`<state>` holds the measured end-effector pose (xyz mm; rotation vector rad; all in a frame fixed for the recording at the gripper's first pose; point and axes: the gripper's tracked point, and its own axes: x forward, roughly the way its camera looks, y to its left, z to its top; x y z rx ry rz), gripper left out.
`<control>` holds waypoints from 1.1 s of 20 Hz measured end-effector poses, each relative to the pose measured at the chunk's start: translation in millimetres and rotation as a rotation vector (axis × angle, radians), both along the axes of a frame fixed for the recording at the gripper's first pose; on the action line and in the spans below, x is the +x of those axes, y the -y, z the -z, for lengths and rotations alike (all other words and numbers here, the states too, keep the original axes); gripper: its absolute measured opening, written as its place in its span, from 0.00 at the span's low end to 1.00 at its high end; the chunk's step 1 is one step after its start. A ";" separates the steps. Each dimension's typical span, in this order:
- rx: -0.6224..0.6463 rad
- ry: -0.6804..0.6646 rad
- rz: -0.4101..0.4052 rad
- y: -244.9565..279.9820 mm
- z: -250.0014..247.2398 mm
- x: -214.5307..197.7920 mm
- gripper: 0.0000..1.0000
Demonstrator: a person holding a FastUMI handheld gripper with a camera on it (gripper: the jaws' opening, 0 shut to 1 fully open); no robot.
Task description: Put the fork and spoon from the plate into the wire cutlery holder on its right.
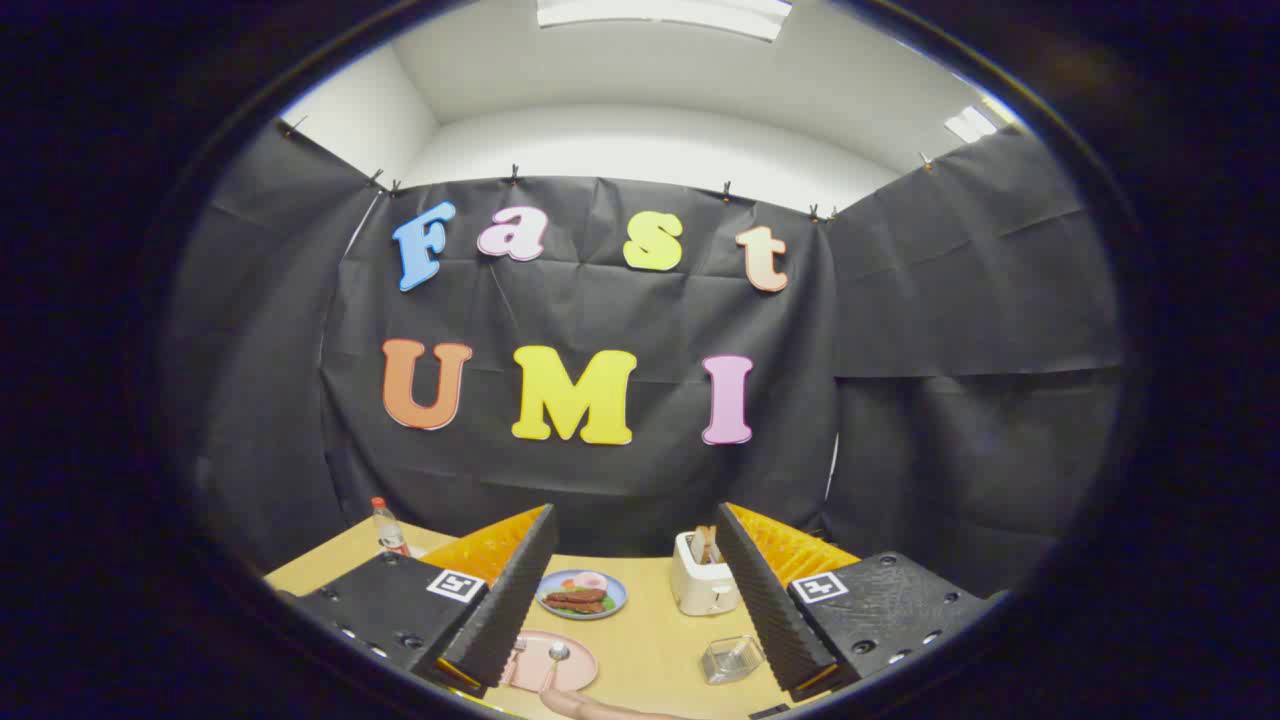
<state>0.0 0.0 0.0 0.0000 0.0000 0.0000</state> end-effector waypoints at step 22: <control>-0.079 -0.370 -0.132 -49.2 175.4 65.4 0.96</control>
